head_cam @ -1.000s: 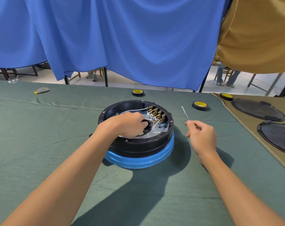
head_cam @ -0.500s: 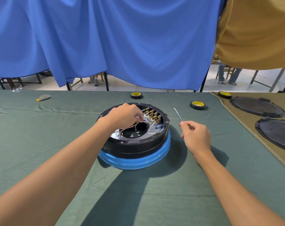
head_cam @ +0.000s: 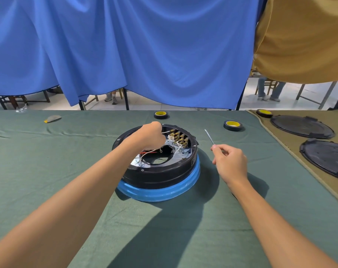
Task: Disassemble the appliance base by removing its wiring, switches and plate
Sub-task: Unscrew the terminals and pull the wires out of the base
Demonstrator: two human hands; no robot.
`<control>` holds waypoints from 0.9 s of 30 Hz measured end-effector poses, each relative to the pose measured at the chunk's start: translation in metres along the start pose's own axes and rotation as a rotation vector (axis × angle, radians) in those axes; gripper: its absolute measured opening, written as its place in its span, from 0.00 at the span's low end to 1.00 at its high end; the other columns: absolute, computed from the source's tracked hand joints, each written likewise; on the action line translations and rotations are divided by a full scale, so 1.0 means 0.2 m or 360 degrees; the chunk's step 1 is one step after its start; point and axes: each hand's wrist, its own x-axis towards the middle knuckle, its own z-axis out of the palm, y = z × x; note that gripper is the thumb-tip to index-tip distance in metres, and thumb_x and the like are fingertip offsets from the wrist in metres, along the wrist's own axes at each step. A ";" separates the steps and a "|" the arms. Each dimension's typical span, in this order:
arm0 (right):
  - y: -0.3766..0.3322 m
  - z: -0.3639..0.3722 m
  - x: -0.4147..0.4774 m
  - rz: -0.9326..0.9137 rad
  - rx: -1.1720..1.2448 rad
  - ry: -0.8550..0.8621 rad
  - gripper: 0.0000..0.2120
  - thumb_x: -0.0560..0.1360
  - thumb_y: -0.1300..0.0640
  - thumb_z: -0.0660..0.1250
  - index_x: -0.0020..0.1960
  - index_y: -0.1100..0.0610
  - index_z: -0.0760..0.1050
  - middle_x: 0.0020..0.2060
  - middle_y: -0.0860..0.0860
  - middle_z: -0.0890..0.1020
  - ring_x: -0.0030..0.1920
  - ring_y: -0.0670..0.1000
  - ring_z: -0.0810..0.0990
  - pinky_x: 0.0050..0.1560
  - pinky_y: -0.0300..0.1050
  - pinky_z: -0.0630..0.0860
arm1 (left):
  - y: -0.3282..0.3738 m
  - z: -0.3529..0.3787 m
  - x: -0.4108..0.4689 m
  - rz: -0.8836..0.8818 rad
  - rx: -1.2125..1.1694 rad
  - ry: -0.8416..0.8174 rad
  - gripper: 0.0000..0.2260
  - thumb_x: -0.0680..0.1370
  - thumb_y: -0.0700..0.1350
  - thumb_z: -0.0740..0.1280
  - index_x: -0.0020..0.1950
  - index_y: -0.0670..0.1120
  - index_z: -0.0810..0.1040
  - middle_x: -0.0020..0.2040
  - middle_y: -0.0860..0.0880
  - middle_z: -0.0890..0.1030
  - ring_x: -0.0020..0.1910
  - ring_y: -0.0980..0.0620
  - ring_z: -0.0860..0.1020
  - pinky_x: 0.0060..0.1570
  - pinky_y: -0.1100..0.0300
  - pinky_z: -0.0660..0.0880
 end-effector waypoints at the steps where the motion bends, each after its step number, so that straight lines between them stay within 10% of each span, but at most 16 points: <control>1: 0.00 0.00 0.00 0.0002 0.0004 0.0001 0.13 0.78 0.52 0.63 0.36 0.49 0.79 0.24 0.47 0.79 0.35 0.52 0.78 0.42 0.47 0.75 | 0.01 0.00 0.00 -0.0019 -0.0012 -0.0032 0.13 0.80 0.39 0.60 0.35 0.43 0.66 0.32 0.45 0.69 0.31 0.50 0.67 0.30 0.58 0.63; 8: 0.00 0.00 0.00 0.0008 -0.0003 0.0001 0.14 0.78 0.52 0.63 0.37 0.53 0.80 0.25 0.49 0.79 0.38 0.55 0.78 0.44 0.51 0.77 | 0.00 0.00 0.01 -0.0102 -0.0347 -0.0036 0.10 0.80 0.36 0.61 0.57 0.34 0.78 0.55 0.35 0.80 0.35 0.50 0.74 0.37 0.57 0.74; 27: 0.00 0.01 0.00 -0.0033 -0.0010 0.0011 0.14 0.78 0.51 0.62 0.38 0.55 0.80 0.26 0.50 0.80 0.37 0.54 0.78 0.43 0.52 0.78 | 0.03 -0.07 -0.07 0.0328 -0.0122 -0.0192 0.11 0.81 0.42 0.63 0.50 0.41 0.84 0.39 0.50 0.81 0.33 0.59 0.73 0.33 0.69 0.66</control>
